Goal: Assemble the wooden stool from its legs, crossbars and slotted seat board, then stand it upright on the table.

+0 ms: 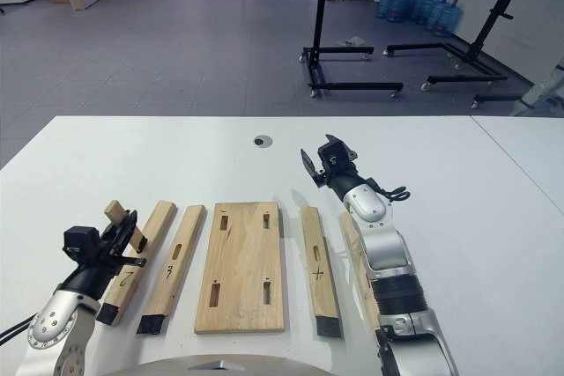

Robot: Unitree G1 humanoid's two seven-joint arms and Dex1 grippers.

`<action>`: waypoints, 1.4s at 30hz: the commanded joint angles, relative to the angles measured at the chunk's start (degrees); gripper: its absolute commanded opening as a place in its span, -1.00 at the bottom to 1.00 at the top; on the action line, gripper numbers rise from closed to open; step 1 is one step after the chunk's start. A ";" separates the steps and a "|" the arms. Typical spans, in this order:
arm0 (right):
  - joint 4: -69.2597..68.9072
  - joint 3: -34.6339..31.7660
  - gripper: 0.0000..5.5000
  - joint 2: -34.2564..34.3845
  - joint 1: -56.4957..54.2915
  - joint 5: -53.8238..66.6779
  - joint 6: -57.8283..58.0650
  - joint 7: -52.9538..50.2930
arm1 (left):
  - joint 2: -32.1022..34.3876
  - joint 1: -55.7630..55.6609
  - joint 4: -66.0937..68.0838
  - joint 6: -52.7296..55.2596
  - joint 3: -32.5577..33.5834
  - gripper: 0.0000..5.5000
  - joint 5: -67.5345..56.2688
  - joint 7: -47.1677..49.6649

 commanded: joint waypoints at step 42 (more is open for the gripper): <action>2.10 -0.46 0.22 2.92 -3.53 0.28 -3.66 -2.25 | 11.66 -29.23 -15.23 36.15 2.73 -0.35 -10.06 8.69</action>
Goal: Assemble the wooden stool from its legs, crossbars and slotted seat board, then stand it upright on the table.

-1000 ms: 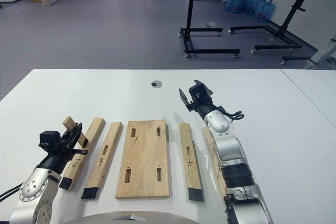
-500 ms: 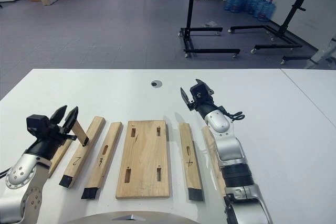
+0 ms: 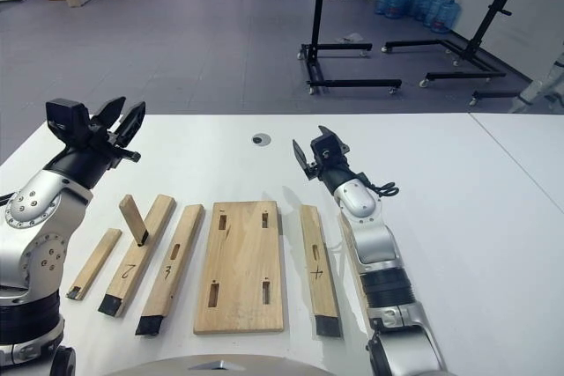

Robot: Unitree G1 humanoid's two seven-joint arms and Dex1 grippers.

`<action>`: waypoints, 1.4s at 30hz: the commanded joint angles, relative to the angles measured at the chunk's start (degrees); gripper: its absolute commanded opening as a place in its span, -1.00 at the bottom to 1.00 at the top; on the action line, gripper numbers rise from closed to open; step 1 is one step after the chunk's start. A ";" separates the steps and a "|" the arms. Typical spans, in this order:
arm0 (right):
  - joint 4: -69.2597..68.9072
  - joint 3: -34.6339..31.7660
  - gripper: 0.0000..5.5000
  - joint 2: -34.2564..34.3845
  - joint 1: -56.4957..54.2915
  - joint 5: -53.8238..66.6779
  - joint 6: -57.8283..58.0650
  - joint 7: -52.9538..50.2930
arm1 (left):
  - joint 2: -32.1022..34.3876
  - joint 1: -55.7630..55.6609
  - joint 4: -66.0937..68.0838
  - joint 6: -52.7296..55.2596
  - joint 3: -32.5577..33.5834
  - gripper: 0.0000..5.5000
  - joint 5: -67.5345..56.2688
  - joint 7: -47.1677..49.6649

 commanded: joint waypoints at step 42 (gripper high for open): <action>-12.35 -0.78 0.22 0.72 10.07 -0.09 8.17 -3.09 | 1.03 46.86 -1.54 -13.50 2.36 0.12 12.35 -16.50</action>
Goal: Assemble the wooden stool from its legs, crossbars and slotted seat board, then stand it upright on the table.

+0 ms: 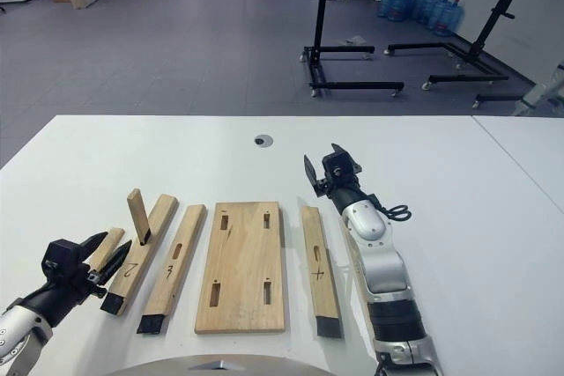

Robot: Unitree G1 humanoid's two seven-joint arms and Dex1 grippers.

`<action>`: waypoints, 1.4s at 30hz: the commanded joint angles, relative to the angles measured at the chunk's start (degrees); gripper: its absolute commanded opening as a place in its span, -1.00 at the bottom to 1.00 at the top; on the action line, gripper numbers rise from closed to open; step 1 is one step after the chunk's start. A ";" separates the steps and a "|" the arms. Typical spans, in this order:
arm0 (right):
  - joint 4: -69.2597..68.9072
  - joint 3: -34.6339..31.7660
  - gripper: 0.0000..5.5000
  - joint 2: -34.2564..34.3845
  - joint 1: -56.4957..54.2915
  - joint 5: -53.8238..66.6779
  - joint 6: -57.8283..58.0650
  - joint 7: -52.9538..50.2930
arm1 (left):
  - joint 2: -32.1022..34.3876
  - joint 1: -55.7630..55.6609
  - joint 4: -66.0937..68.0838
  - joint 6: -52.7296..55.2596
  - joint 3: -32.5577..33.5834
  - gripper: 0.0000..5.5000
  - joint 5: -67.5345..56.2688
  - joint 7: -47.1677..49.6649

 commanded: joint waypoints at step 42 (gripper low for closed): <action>1.47 -12.36 0.22 2.52 -10.35 31.56 8.89 11.75 | -2.52 -28.34 2.94 23.07 2.14 -0.27 -36.15 -9.31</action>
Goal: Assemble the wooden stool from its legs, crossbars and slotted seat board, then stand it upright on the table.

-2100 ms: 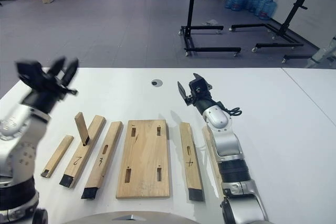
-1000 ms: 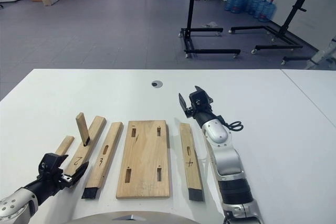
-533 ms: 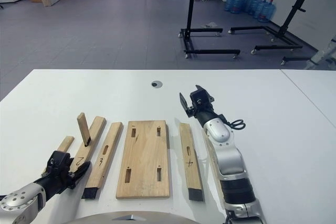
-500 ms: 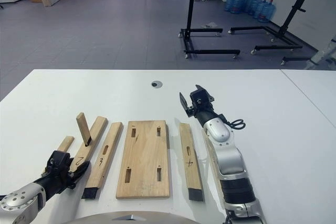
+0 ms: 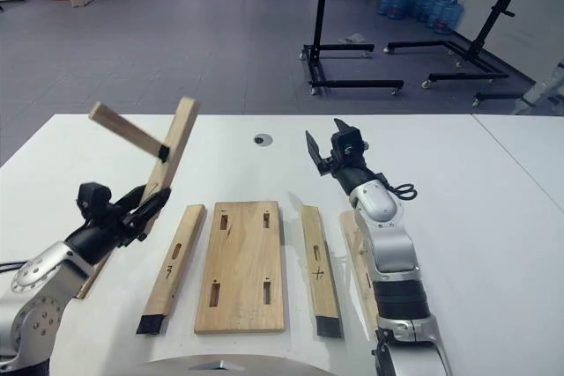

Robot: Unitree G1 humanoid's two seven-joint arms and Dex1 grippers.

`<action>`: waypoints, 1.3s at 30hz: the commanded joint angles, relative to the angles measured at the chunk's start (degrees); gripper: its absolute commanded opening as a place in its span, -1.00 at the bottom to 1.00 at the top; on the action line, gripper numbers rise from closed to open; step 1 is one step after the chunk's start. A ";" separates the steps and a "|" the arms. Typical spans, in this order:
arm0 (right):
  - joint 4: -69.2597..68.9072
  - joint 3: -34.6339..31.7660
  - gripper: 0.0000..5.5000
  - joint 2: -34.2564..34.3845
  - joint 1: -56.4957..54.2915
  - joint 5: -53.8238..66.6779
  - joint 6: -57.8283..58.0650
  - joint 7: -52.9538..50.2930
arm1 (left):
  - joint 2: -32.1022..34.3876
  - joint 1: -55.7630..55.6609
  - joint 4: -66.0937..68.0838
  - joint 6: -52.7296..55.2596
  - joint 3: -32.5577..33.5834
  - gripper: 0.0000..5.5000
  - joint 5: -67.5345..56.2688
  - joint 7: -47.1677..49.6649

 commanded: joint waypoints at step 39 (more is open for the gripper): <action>-3.60 -3.01 -0.24 4.12 -1.93 58.37 34.60 30.28 | 17.76 -14.38 10.93 9.09 -11.89 -0.27 -12.40 -30.45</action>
